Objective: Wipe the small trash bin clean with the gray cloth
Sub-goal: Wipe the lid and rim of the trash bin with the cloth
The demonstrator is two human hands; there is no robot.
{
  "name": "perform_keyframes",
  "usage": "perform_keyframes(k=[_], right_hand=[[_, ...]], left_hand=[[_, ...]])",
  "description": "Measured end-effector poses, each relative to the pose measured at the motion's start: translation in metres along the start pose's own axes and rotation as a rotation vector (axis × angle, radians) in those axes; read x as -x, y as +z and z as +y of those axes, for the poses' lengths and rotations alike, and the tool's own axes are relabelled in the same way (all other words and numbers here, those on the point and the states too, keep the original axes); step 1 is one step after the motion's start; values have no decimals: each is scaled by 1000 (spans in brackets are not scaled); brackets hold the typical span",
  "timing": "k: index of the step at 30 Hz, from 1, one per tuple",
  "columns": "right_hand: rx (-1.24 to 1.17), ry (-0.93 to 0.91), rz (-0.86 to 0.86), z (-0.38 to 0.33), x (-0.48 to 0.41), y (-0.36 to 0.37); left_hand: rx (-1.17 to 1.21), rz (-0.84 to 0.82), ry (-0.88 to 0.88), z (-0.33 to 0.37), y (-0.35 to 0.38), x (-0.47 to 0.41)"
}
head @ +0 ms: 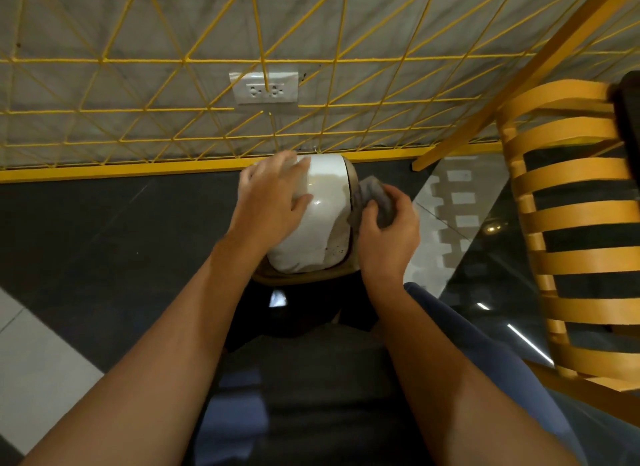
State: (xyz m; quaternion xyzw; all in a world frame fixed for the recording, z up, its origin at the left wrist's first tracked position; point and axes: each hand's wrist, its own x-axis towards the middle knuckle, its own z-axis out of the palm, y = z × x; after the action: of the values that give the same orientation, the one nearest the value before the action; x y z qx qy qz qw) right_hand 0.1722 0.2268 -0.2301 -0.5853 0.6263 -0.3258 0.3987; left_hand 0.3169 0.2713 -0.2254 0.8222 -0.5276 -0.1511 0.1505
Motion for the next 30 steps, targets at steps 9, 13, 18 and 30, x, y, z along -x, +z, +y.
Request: perform_keyframes(k=[9, 13, 18, 30], right_hand=[[248, 43, -194, 28, -7, 1], [253, 17, -210, 20, -20, 6], [357, -78, -339, 0, -60, 11], [352, -85, -524, 8, -74, -6]], left_hand=[[-118, -169, 10, 16, 17, -3], [-100, -170, 5, 16, 17, -3], [-79, -163, 13, 16, 16, -1], [-69, -181, -7, 18, 15, -2]])
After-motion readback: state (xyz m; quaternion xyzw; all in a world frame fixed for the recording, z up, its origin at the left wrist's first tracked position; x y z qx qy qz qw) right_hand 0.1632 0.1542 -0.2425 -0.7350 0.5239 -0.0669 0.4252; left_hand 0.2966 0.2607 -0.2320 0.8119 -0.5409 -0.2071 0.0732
